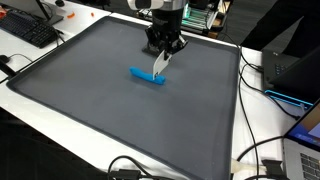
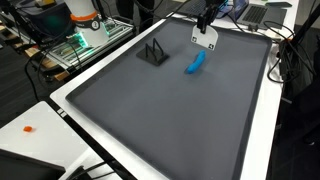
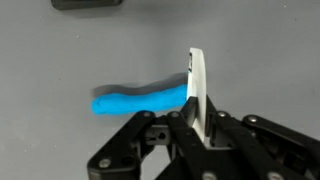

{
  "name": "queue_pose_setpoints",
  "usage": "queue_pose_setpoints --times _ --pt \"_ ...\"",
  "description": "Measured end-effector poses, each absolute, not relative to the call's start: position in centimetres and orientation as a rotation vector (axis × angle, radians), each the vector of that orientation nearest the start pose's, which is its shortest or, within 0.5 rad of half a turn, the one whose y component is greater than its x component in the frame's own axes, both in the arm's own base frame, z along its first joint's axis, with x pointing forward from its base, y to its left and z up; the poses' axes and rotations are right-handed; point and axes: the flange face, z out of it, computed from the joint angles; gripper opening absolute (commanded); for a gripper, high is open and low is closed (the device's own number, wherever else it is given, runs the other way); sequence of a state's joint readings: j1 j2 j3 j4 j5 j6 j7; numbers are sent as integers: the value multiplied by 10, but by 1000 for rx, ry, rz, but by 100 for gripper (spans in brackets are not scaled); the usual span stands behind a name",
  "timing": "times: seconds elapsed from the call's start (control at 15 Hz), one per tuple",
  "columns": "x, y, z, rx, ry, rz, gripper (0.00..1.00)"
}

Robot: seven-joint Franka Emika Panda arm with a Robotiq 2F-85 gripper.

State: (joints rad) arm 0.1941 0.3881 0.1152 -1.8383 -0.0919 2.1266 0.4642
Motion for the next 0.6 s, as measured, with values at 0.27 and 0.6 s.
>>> queue_pose_setpoints --times 0.27,0.6 --pt "602 183 310 -3203 166 127 2" --pt "604 179 310 -3205 177 125 2"
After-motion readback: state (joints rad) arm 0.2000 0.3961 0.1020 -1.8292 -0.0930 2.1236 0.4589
